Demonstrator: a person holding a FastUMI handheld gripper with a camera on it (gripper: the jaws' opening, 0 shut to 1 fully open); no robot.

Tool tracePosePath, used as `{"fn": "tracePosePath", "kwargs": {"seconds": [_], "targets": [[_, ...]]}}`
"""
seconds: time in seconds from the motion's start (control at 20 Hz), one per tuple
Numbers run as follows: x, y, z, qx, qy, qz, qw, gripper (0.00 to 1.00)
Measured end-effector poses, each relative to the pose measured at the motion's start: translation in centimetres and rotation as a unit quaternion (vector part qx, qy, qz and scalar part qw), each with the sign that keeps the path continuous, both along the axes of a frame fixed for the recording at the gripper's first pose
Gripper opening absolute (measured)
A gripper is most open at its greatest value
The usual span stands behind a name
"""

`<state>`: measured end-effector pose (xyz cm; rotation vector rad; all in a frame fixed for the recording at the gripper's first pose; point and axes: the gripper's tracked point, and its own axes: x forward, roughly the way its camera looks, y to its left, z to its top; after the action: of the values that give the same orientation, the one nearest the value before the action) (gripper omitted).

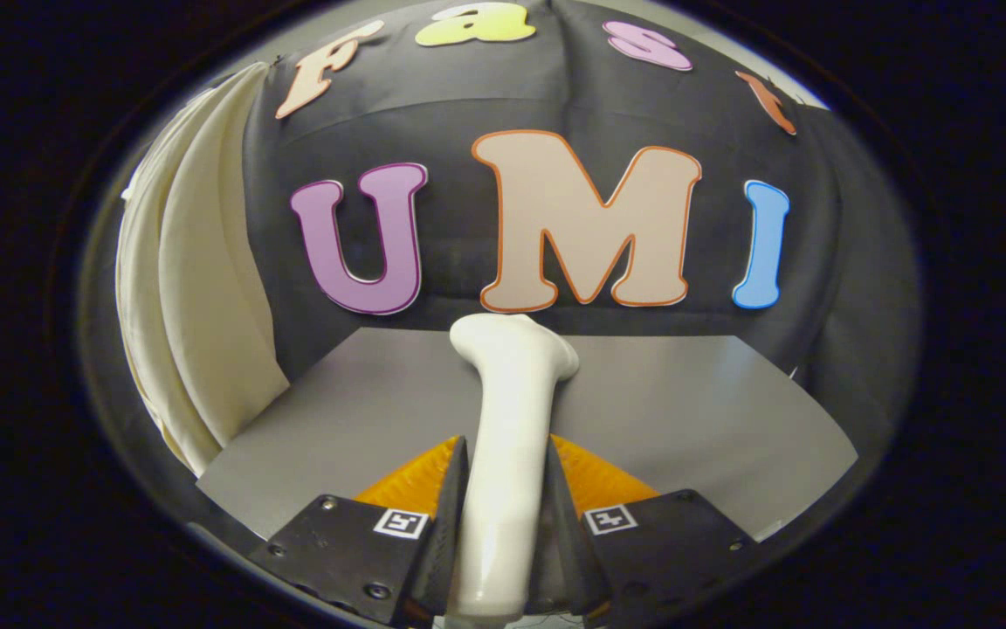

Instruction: Iron the clothes twice with a garment steamer, once on the left side and once on the right side.

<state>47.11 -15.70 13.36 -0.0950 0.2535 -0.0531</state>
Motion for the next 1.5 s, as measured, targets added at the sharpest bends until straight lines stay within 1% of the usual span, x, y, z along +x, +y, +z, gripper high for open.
{"fn": "tracePosePath", "kwargs": {"seconds": [0.1,0.2,0.25,0.3,0.45,0.5,0.6,0.7,0.75,0.95,1.1,1.25,1.35,1.5], "targets": [[0.1,0.1,0.0,0.000,0.009,-0.005,1.000,0.47],[0.4,0.5,-0.3,0.021,0.030,-0.006,0.999,0.42],[0.4,0.6,-0.7,0.023,0.047,-0.007,0.999,0.39],[0.3,0.6,-0.8,0.025,0.056,-0.006,0.998,0.38],[-0.1,0.5,-0.6,0.055,0.054,-0.006,0.997,0.36],[-0.4,0.3,-0.3,0.069,0.044,-0.010,0.997,0.36],[-1.1,0.4,1.4,0.099,-0.008,-0.005,0.995,0.35],[-2.0,0.3,2.6,0.105,-0.036,-0.003,0.994,0.34],[-2.5,0.5,2.8,0.104,-0.044,-0.001,0.994,0.31],[-5.5,2.2,3.7,0.117,-0.074,0.021,0.990,0.30],[-8.4,5.3,4.6,0.106,-0.098,0.062,0.988,0.30],[-10.8,8.2,5.3,0.088,-0.108,0.086,0.986,0.30],[-12.1,10.5,5.6,0.097,-0.110,0.096,0.984,0.30],[-14.9,14.1,6.3,0.103,-0.124,0.096,0.982,0.30]]}}
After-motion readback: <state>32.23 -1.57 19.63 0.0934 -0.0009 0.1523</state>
